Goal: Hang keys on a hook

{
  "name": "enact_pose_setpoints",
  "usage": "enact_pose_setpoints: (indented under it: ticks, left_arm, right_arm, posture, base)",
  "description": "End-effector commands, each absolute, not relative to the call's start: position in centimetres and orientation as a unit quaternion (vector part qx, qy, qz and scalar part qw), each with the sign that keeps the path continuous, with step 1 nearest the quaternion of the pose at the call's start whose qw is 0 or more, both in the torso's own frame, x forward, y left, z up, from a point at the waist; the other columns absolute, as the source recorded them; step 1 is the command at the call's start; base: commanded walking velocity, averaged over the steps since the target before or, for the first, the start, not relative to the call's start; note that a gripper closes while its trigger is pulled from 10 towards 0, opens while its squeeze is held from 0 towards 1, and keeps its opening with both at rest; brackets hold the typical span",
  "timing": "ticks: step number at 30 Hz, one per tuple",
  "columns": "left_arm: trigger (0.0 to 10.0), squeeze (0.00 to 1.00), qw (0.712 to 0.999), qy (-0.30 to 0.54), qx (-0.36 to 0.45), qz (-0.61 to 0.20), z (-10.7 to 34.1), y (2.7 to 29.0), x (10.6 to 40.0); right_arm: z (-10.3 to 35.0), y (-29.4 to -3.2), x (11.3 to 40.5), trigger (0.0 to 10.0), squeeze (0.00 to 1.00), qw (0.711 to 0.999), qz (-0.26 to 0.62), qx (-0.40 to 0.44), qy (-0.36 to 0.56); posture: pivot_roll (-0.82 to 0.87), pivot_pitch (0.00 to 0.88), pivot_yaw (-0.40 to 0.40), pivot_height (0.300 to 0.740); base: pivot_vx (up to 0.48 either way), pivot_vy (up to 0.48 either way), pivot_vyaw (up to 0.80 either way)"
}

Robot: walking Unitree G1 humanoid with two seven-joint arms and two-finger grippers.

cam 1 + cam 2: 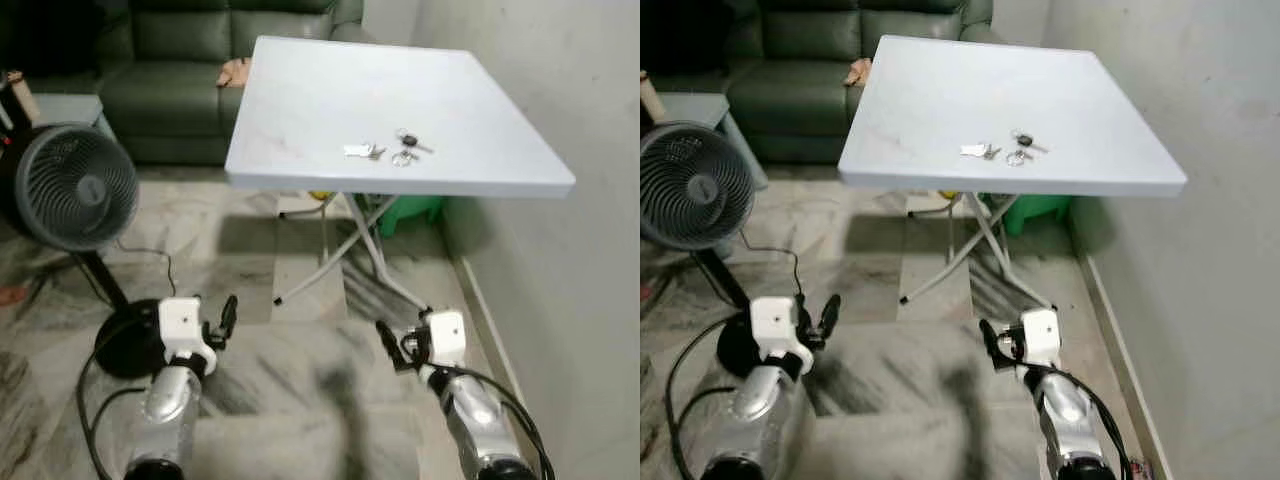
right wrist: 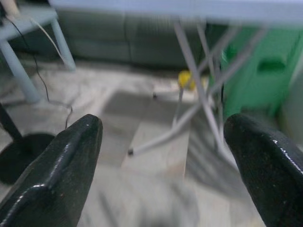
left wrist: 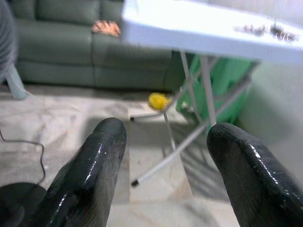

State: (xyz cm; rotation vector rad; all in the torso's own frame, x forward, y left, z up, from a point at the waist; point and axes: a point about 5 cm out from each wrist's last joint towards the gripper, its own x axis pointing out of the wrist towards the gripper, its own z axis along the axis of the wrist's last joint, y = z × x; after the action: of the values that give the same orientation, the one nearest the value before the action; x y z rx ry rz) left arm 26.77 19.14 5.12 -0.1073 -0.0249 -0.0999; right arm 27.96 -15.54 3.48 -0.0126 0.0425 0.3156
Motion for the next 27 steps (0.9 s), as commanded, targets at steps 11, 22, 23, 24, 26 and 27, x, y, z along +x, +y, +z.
enact_pose_setpoints:
  ticks: [11,22,23,24,26,27]
  left_arm:
    - [10.0,0.0,0.993,-0.066,-0.07,-0.071,9.6,18.3,25.7]
    - [10.0,0.0,0.994,-0.052,-0.057,-0.077,10.0,18.9,25.4]
    - [10.0,0.0,0.994,-0.052,-0.057,-0.078,10.1,18.9,25.4]
    - [10.0,0.0,0.994,-0.051,-0.056,-0.079,10.1,18.9,25.5]
    - [10.0,0.0,0.994,-0.051,-0.053,-0.079,10.1,18.9,25.5]
    - [10.0,0.0,0.994,-0.051,-0.053,-0.079,10.2,18.9,25.5]
  right_arm:
    - [8.9,-14.6,28.3,10.0,0.0,0.983,0.164,0.02,-0.077]
    - [9.2,-14.6,28.2,10.0,0.0,0.984,0.166,0.024,-0.062]
    - [9.3,-14.6,28.2,10.0,0.0,0.984,0.166,0.024,-0.062]
    - [9.4,-14.6,28.2,10.0,0.0,0.984,0.167,0.024,-0.063]
    - [9.5,-14.5,28.2,10.0,0.0,0.984,0.167,0.025,-0.063]
    - [9.5,-14.5,28.2,10.0,0.0,0.984,0.167,0.025,-0.063]
  posture:
    - [-0.21,0.088,-0.026,0.74]
    - [-0.2,0.08,-0.027,0.74]
    - [-0.2,0.079,-0.027,0.74]
    - [-0.2,0.077,-0.026,0.74]
    - [-0.2,0.077,-0.026,0.74]
    - [-0.2,0.077,-0.026,0.74]
  base:
    - [0.0,0.0,0.0]
    - [0.118,0.0,0.0]
    - [0.409,0.0,0.0]
    - [0.401,0.0,0.0]
    - [0.401,0.0,0.0]
    - [0.401,0.0,0.0]
